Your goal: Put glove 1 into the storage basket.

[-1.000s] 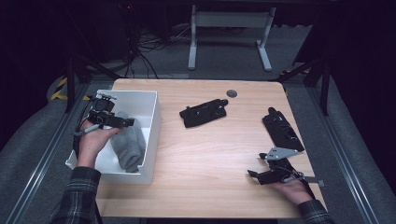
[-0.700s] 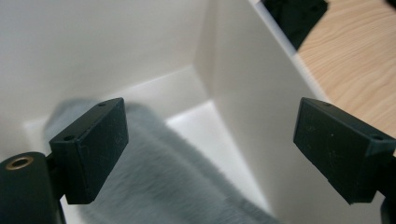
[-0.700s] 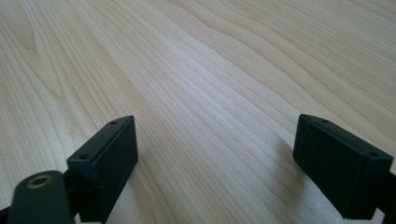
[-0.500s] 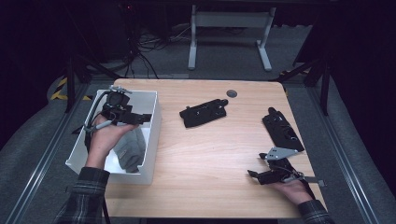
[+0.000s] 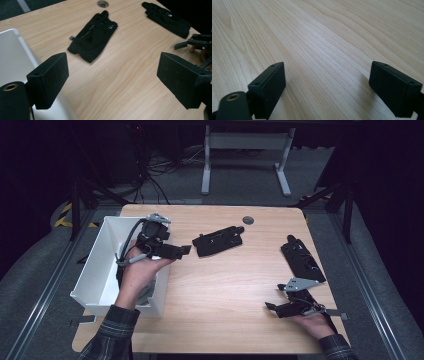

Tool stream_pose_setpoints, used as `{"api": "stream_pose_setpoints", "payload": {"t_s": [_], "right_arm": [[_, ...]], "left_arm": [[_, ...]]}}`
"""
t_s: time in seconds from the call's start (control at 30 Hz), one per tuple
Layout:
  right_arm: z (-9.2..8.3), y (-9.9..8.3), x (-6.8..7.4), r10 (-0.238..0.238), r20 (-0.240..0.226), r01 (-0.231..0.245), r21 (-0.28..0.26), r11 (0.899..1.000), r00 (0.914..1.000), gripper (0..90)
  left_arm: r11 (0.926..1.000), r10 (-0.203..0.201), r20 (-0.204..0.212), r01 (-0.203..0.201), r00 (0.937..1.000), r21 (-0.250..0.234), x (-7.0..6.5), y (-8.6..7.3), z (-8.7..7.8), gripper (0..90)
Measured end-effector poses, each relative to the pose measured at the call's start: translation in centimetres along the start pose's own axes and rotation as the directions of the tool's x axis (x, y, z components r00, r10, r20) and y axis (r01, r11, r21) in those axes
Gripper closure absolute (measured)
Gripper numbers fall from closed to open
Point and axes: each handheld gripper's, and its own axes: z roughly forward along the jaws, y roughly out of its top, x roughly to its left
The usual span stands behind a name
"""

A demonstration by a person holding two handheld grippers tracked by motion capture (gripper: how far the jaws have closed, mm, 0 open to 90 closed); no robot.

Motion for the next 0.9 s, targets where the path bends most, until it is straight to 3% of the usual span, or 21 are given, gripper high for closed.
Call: {"api": "stream_pose_setpoints", "payload": {"t_s": [0.17,0.4,0.57,0.63,0.9], "right_arm": [[0.0,0.0,0.0,0.0,0.0,0.0,0.0,1.0,1.0,14.3],[0.0,0.0,0.0,0.0,0.0,0.0,0.0,1.0,1.0,14.3],[0.0,0.0,0.0,0.0,0.0,0.0,0.0,1.0,1.0,14.3],[0.0,0.0,0.0,0.0,0.001,0.0,0.0,1.0,1.0,14.3],[0.0,0.0,0.0,0.0,0.001,0.0,0.0,1.0,1.0,14.3]], "left_arm": [[0.9994,0.035,0.033,-0.035,0.9989,0.003,-2.5,-0.1,1.4,11.2],[0.9974,0.07,0.075,-0.071,0.9948,0.014,-4.8,-1.2,4.3,11.1],[0.9964,0.08,0.091,-0.082,0.9926,0.019,-5.8,-2.3,6.3,11.2],[0.9942,0.102,0.089,-0.104,0.9908,0.026,-6.3,-3.0,7.2,11.2],[0.9852,0.147,0.099,-0.155,0.9841,0.074,-6.8,-6.1,10.5,11.3]]}}
